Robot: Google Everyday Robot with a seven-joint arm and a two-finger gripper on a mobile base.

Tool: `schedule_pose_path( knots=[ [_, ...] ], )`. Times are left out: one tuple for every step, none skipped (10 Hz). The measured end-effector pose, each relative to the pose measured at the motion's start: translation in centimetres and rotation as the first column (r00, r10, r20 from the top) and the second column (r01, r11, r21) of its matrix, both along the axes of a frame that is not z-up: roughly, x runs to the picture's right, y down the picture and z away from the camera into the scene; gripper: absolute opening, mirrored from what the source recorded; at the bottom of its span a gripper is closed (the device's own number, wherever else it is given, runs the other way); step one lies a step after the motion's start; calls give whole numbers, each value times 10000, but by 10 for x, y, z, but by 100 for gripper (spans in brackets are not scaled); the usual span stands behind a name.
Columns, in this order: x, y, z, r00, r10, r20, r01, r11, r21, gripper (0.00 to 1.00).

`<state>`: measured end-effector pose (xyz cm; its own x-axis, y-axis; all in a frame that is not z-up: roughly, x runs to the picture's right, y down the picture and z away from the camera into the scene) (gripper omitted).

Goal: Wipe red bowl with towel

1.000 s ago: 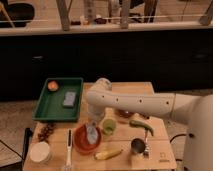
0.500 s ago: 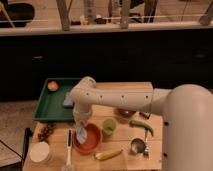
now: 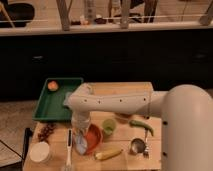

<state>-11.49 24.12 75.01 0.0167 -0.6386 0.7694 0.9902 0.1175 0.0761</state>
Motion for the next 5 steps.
schedule_pose_path(
  knots=[
    [16, 2, -6, 9999, 116, -106, -115, 9999, 69, 0],
    [28, 3, -11, 9995, 234, -215, -231, 9996, 140, 0],
    [49, 1, -16, 9977, 488, -462, -475, 9985, 284, 0],
    [59, -1, -17, 9955, 711, -622, -686, 9968, 404, 0],
    [68, -5, -18, 9930, 920, -739, -882, 9946, 541, 0]
  ],
)
